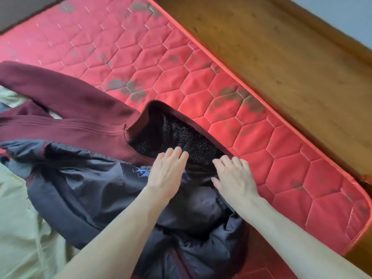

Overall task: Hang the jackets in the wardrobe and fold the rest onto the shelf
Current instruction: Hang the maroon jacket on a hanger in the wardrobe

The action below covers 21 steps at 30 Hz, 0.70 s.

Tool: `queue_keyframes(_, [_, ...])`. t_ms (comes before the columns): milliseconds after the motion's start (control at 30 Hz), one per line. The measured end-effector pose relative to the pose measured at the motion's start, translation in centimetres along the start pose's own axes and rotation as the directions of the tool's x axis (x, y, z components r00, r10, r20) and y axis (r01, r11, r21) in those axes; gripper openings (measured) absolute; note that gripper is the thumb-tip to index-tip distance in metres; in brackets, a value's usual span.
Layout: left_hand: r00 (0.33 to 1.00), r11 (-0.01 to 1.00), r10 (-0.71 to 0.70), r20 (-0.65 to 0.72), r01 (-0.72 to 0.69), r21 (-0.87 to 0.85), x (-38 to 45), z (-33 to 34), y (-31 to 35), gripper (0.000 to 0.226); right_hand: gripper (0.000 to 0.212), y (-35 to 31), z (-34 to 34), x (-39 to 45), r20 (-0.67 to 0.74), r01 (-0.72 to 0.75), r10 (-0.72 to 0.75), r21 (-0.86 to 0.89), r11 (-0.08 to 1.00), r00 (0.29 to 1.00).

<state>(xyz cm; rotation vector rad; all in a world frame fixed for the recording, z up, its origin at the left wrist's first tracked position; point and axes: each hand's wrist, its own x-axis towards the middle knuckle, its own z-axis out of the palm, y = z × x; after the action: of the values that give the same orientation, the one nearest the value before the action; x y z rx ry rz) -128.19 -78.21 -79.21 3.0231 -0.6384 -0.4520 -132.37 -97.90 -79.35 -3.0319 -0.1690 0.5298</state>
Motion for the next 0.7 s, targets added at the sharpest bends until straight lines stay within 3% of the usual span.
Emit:
queue_keyframes(233, [0.983, 0.977, 0.152, -0.106, -0.133, 0.166, 1.2, 0.2, -1.2, 0.022, 0.022, -1.1, 1.7, 1.2, -0.095, 0.001, -0.011, -0.104, 0.995, 0.995])
queue_keyframes(367, [0.988, 0.99, 0.096, -0.122, -0.082, 0.114, 1.1, -0.5, -0.4, 0.024, 0.013, -0.5, 1.2, 1.6, -0.121, 0.068, -0.083, -0.122, 0.99, 0.989])
queue_keyframes(467, [0.987, 0.994, 0.073, -0.141, -0.061, 0.087, 0.0, -2.0, -0.4, 0.023, 0.02, -0.8, -0.3, 1.1, -0.155, 0.079, -0.099, -0.133, 0.988, 0.983])
queue_keyframes(600, [0.987, 0.995, 0.091, -0.136, -0.085, 0.05, -1.8, -5.4, -1.8, 0.011, 0.026, -1.1, -3.6, 0.1, -0.212, 0.016, -0.01, 0.027, 1.0, 0.977])
queue_keyframes(700, [0.983, 0.99, 0.136, -0.121, -0.132, 0.041, -3.4, -10.0, -2.3, 0.021, 0.025, -0.7, -7.4, -0.9, -0.211, 0.042, -0.011, 0.146, 0.988, 0.978])
